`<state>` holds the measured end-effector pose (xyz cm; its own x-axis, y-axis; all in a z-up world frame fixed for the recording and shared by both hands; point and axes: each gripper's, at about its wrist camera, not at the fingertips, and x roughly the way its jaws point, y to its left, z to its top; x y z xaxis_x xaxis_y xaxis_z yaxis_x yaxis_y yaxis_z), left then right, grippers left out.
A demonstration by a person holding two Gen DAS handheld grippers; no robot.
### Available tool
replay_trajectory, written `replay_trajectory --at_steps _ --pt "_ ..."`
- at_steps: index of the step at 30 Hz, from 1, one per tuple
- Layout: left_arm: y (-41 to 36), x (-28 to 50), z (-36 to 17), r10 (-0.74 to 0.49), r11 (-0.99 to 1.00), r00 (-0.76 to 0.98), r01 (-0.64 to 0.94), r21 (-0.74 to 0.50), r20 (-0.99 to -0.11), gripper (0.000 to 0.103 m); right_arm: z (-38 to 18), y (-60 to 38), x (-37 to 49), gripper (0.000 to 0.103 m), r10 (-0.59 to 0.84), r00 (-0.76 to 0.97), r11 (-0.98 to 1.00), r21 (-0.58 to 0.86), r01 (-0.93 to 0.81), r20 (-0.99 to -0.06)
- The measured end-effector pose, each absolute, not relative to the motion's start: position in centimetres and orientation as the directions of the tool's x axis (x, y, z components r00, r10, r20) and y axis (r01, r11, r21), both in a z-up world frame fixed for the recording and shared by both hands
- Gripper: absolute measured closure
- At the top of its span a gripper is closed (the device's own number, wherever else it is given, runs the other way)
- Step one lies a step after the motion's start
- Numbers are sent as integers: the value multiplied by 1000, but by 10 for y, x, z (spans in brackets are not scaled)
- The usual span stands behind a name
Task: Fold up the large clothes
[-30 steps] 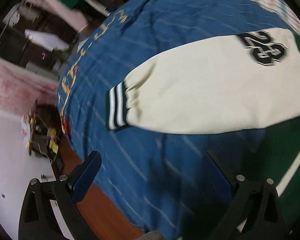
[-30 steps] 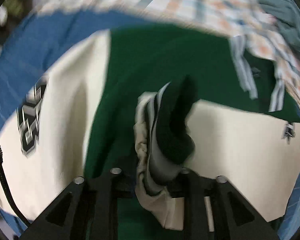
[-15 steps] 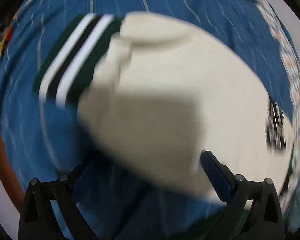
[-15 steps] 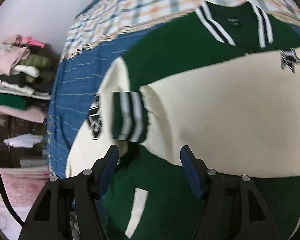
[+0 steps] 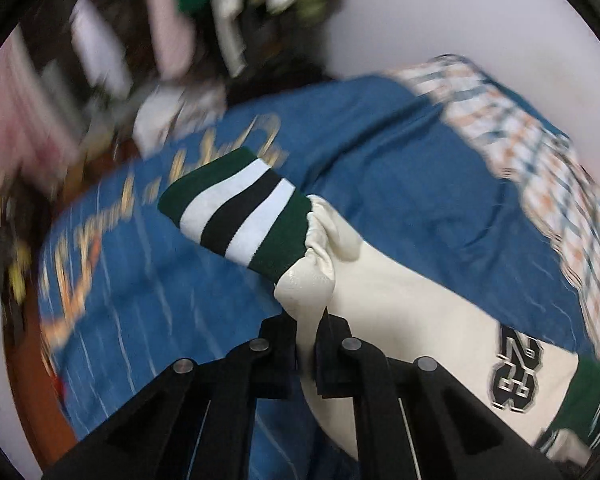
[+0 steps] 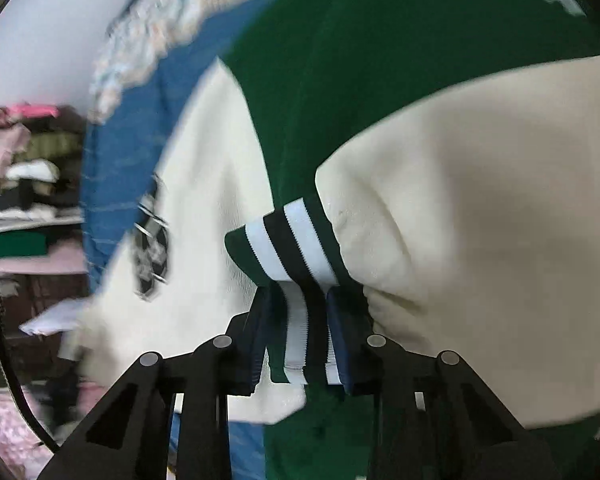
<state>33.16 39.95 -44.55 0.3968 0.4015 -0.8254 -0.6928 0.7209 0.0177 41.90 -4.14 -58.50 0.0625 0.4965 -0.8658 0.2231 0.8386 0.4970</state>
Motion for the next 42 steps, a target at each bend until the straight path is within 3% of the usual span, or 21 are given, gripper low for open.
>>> replay_trajectory --at_steps 2,4,5,6,7,10,16,23,30,34,38,42 --pt "384 342 -423 432 768 439 -637 66 -788 100 -573 -35 421 73 450 48 872 450 191 -892" --pt "359 345 -398 455 810 492 -575 115 -742 100 -548 -35 414 61 330 70 933 336 130 -942" --pt "345 342 -390 462 821 510 -555 133 -725 100 -533 -38 407 44 256 100 958 266 104 -961" --pt "327 339 -382 473 832 529 -531 160 -704 100 -523 -41 400 19 160 122 981 171 90 -980" --pt "315 340 -372 476 842 547 -510 178 -688 100 -515 -45 394 14 91 144 991 103 80 -985" --pt "267 336 -350 472 868 600 -444 221 -647 100 -501 -62 377 14 -26 185 997 -13 76 -982" --pt "157 338 -322 402 915 687 -279 291 -605 100 -499 -135 352 14 -62 201 985 -27 171 -978" --pt "-7 345 -326 201 972 691 -55 227 -695 101 -501 -266 322 14 -51 189 955 7 297 -981" --pt "-197 347 -388 5 968 582 202 151 -813 101 -517 -424 271 14 -71 142 890 1 457 -987" --pt "-288 337 -448 -11 930 482 327 168 -876 100 -530 -487 235 14 -45 111 866 17 499 -993" --pt "-319 329 -492 64 908 396 358 219 -916 95 -537 -530 205 14 67 135 846 127 517 -989" --pt "-310 326 -497 21 932 332 334 139 -943 80 -530 -558 188 14 139 177 832 212 512 -974"
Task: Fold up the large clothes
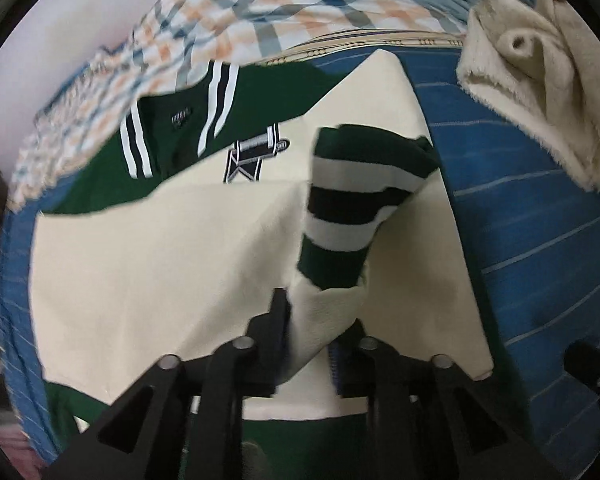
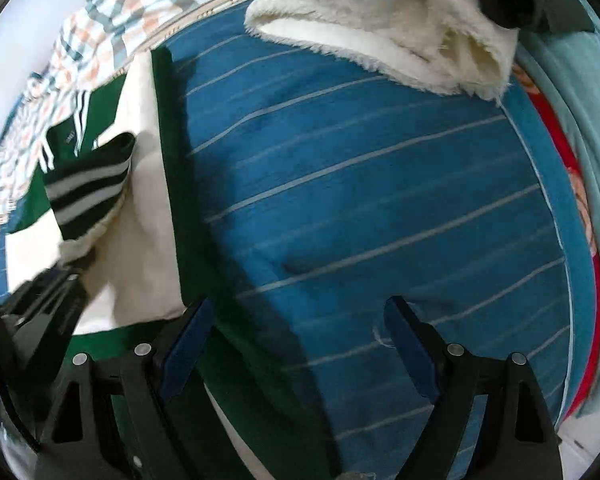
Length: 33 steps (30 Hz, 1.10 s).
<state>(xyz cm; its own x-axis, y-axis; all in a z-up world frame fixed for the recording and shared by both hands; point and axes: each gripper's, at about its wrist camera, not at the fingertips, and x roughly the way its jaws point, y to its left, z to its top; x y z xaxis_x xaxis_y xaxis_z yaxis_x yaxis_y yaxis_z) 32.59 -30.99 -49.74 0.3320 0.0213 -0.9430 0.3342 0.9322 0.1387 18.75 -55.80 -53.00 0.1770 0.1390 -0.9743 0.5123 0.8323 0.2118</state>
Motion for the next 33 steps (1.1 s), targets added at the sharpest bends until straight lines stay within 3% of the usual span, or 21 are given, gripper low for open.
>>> replay_trajectory --at_steps 1,2,3,4,9,14,16,17,21,23,25,31,33 --pt "-307 327 -496 7 939 326 323 119 -945 75 -529 -564 186 14 163 185 824 237 514 -969" --pt "-303 328 -493 -20 946 315 313 84 -949 54 -528 -568 184 14 188 193 815 263 517 -963" --pt "-299 328 -491 -54 953 303 299 41 -951 15 -525 -570 182 14 217 204 805 293 515 -955" --pt "-296 331 -487 -76 960 303 279 12 -950 2 -524 -570 182 14 232 205 804 306 509 -951" --pt "-280 333 -464 -68 983 335 185 -5 -940 1 -531 -553 197 14 321 170 832 363 420 -932" --pt "-219 309 -432 98 992 389 37 121 -916 1 -546 -486 219 17 325 39 924 326 201 -945" --pt "-191 299 -436 173 983 386 -7 184 -906 1 -564 -465 226 51 299 -18 946 294 136 -954" --pt "-172 286 -441 234 971 373 -37 238 -898 1 -568 -463 228 89 278 -10 951 274 143 -960" --pt "-122 259 -482 357 934 255 -82 348 -899 1 -574 -495 229 93 303 92 899 316 304 -949" --pt "-102 251 -500 393 919 217 -101 380 -893 1 -588 -525 216 93 270 86 858 280 431 -959" --pt "-92 243 -517 426 905 194 -98 414 -884 1 -607 -542 207 93 332 57 803 314 507 -942" --pt "-79 240 -558 394 918 110 -101 384 -913 0 -586 -537 210 83 369 71 819 360 446 -927" --pt "-78 242 -563 385 921 111 -107 374 -916 0 -588 -531 216 74 363 49 848 352 396 -930"
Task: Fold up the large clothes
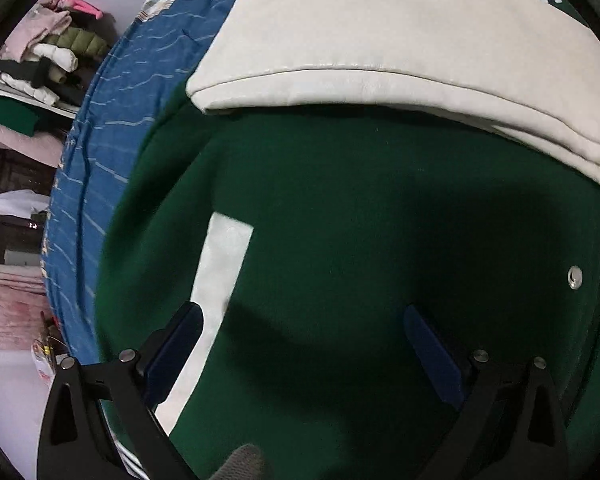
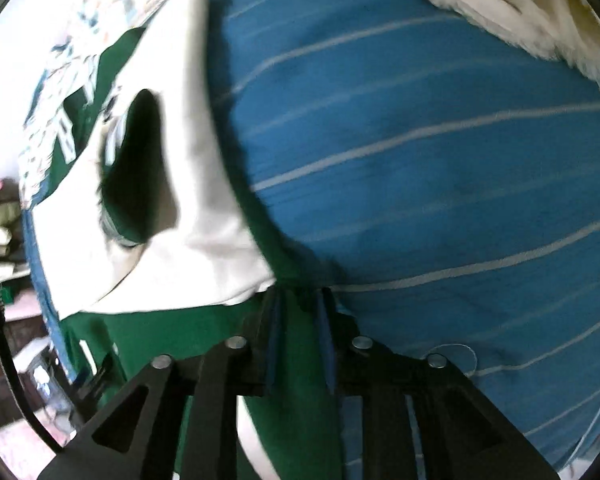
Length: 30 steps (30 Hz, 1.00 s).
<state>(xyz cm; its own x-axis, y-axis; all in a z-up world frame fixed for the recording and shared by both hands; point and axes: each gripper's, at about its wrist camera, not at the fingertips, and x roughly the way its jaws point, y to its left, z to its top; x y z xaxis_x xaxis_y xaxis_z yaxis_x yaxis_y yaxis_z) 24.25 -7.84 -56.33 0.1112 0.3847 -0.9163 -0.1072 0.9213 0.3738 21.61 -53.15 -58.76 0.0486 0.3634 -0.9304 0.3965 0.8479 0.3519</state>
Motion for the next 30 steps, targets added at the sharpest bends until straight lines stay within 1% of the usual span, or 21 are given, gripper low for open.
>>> replay_trajectory --at_steps 2,3,5,7,8,10,12,14,15,16,17,18,20,21,22,25,26,27,28,29,30 --pt "-80 245 -564 382 923 126 -111 369 -916 0 -598 -521 223 75 334 2 892 317 322 -942" --pt "-80 244 -565 376 925 140 -121 361 -916 0 -602 -520 226 82 296 -2 911 282 301 -955" --pt "-77 243 -564 346 934 182 -156 320 -920 0 -606 -527 228 85 276 4 899 260 351 -961" --pt "-68 246 -563 286 951 170 -176 256 -943 0 -599 -526 227 84 232 -10 892 209 401 -973" --pt "-62 247 -561 243 961 145 -173 217 -959 0 -589 -517 225 80 170 -35 906 142 399 -985" --pt "-55 245 -553 235 960 122 -182 211 -964 0 -569 -498 216 75 107 -55 914 76 398 -993" --pt "-49 229 -535 274 950 128 -187 248 -953 0 -539 -471 196 73 127 -36 920 105 379 -991" --pt "-46 208 -520 294 947 137 -175 269 -946 0 -517 -441 174 62 141 -33 924 120 363 -989" --pt "-44 194 -514 307 945 138 -162 285 -941 0 -509 -420 160 58 185 -36 923 160 351 -982" --pt "-42 178 -509 324 941 131 -147 305 -937 0 -507 -398 147 57 247 -48 913 216 345 -968" --pt "-39 169 -505 332 939 129 -138 315 -934 0 -510 -369 133 56 330 -74 894 286 344 -941" --pt "-36 156 -503 339 938 125 -126 324 -932 0 -517 -346 123 52 385 -99 880 333 338 -918" --pt "-29 135 -508 351 934 96 -98 342 -931 0 -537 -295 104 48 438 -167 866 366 340 -883" --pt "-24 126 -515 341 939 74 -84 335 -937 0 -545 -280 96 48 451 -181 862 375 341 -874" --pt "-23 117 -523 326 944 53 -74 322 -944 0 -554 -258 89 48 438 -206 875 363 320 -875" --pt "-18 112 -536 310 951 68 -35 308 -948 0 -577 -214 74 47 299 -257 935 229 269 -919" --pt "-20 112 -538 311 950 86 -21 310 -947 0 -579 -209 71 51 241 -246 945 168 281 -939" --pt "-20 114 -539 309 951 95 -9 309 -946 0 -578 -209 69 71 197 -235 944 120 306 -952" --pt "-21 116 -540 300 954 102 -5 301 -949 0 -576 -208 68 83 167 -226 946 92 310 -960" --pt "-22 116 -539 290 957 108 -8 291 -951 0 -573 -208 67 92 163 -212 943 88 322 -964" --pt "-22 117 -540 276 961 109 -14 276 -955 0 -569 -209 63 93 172 -199 934 96 343 -965"
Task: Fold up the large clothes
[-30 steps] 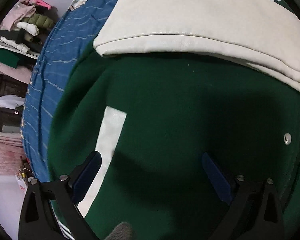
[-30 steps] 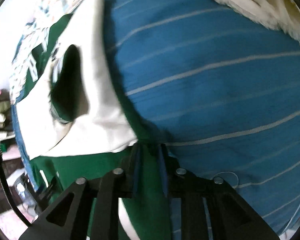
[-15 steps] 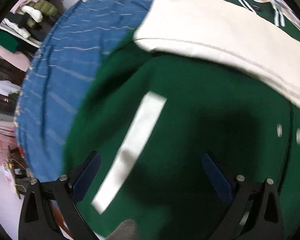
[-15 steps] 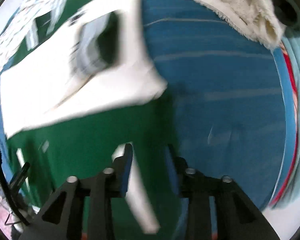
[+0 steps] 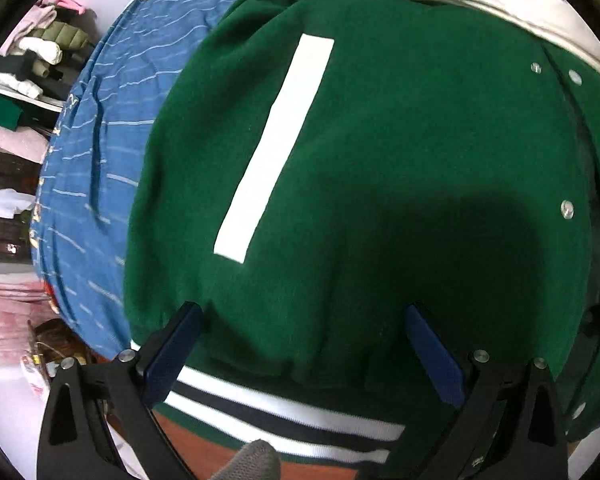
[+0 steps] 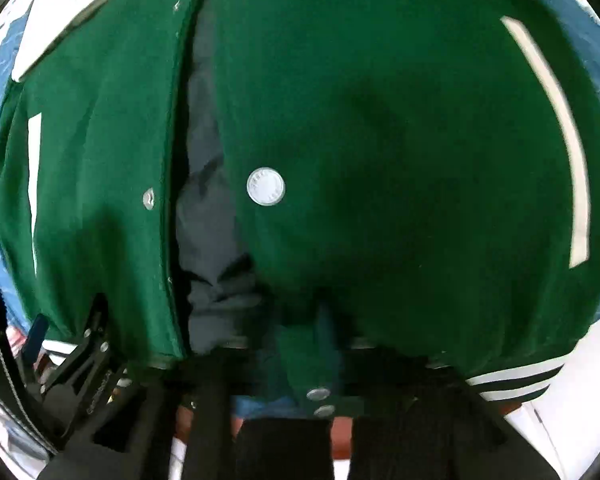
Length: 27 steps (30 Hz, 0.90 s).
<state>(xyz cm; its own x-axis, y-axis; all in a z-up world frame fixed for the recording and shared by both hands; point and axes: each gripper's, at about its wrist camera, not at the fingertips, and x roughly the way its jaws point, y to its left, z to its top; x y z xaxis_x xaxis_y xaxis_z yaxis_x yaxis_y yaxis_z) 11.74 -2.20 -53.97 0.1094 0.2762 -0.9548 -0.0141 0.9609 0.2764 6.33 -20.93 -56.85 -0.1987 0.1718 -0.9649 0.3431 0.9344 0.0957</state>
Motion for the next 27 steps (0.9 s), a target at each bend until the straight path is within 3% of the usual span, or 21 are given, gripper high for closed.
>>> replay_trajectory --at_steps 7,10,13,14,15,16,17,18,23,27 --pt "-1 120 -539 216 976 127 -32 213 -968 0 -523 -185 55 95 241 -117 937 199 287 -964" --pt "6 123 -540 204 979 124 -33 202 -971 0 -532 -169 57 95 275 -138 934 230 275 -951" --pt "10 123 -538 194 981 118 -37 191 -974 0 -566 -160 65 92 218 -238 968 179 176 -946" --pt "11 123 -535 193 981 113 -39 190 -975 0 -569 -162 66 86 243 -259 964 202 175 -935" --pt "13 122 -531 193 981 108 -44 189 -975 0 -568 -168 66 67 312 -277 945 265 194 -909" --pt "14 121 -525 191 981 108 -53 187 -976 0 -561 -178 63 58 424 -271 899 365 241 -864" --pt "18 122 -514 189 981 120 -72 181 -975 0 -551 -189 60 38 488 -249 864 423 271 -836" --pt "19 121 -507 188 981 131 -83 178 -973 0 -536 -208 56 34 523 -218 842 459 285 -824" --pt "2 129 -470 99 991 182 -112 79 -978 0 -481 -311 40 34 430 -118 850 358 387 -895" --pt "-43 137 -474 68 996 192 -64 57 -979 0 -497 -417 37 34 368 -132 823 257 506 -920"
